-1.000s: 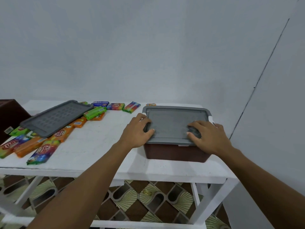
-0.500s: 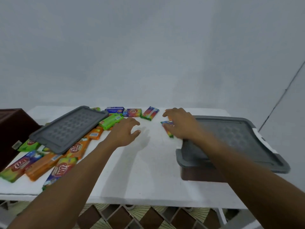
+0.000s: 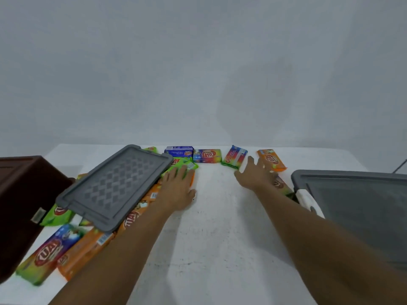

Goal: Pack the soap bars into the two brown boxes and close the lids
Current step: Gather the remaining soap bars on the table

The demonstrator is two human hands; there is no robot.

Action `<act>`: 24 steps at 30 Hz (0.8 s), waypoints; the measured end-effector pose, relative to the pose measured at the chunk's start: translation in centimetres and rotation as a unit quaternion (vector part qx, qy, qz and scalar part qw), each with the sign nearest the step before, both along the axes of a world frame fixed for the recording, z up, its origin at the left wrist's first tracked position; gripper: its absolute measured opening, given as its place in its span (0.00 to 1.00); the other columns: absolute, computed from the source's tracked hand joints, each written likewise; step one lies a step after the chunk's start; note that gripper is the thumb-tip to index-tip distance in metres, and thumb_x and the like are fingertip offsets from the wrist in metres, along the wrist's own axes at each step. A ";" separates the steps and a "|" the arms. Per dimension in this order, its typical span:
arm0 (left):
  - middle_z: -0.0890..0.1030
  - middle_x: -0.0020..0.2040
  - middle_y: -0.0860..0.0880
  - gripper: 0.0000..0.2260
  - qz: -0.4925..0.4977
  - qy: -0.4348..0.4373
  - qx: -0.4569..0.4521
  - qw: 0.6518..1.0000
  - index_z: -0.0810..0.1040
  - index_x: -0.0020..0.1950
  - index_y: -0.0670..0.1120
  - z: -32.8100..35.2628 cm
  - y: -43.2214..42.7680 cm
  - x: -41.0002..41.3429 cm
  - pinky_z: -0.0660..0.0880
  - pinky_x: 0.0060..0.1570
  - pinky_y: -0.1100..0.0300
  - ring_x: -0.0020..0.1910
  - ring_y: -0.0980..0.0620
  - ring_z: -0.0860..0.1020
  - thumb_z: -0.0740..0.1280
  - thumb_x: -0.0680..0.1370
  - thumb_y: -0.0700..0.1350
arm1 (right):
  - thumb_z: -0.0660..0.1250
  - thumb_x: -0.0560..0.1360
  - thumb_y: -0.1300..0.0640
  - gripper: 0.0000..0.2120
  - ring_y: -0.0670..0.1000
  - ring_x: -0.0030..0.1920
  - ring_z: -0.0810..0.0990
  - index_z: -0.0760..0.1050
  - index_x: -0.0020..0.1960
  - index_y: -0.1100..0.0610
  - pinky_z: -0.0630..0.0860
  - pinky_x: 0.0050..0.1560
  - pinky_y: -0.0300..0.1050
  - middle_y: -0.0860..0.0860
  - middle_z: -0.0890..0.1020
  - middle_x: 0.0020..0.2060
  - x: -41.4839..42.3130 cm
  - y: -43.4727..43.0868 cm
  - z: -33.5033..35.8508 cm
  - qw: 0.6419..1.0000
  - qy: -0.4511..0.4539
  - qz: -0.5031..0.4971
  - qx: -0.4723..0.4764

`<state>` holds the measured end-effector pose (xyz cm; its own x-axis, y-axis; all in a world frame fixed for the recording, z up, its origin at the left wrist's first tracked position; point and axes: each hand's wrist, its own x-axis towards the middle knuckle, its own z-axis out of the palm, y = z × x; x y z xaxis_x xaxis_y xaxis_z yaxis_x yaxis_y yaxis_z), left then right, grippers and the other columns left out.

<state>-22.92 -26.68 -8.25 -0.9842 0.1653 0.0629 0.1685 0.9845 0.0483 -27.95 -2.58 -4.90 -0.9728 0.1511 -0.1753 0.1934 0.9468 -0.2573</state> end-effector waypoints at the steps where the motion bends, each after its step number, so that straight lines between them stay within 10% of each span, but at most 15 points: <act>1: 0.59 0.77 0.45 0.28 -0.004 0.022 0.009 1.000 0.61 0.76 0.50 -0.6 -0.1 0.4 0.59 0.70 0.44 0.74 0.40 0.59 0.64 0.77 0.51 | 0.57 0.77 0.37 0.37 0.65 0.77 0.46 0.49 0.78 0.52 0.49 0.72 0.68 0.57 0.49 0.78 -0.2 0.0 -0.6 0.999 0.000 -0.033 0.008; 7: 0.78 0.63 0.48 0.28 -0.033 0.183 0.111 0.976 0.78 0.64 0.47 -2.3 -0.1 2.0 0.70 0.58 0.45 0.59 0.45 0.72 0.71 0.65 0.31 | 0.58 0.76 0.38 0.38 0.67 0.76 0.39 0.47 0.78 0.52 0.41 0.71 0.71 0.59 0.43 0.78 -1.2 0.6 -3.1 0.991 0.031 -0.131 0.022; 24: 0.79 0.61 0.43 0.15 -0.015 0.214 0.248 0.945 0.74 0.66 0.42 -2.2 0.0 2.4 0.71 0.61 0.49 0.61 0.45 0.74 0.58 0.82 0.45 | 0.56 0.76 0.42 0.28 0.61 0.69 0.64 0.65 0.73 0.52 0.64 0.66 0.59 0.58 0.67 0.72 8.6 -6.0 -5.6 0.984 0.161 0.058 0.045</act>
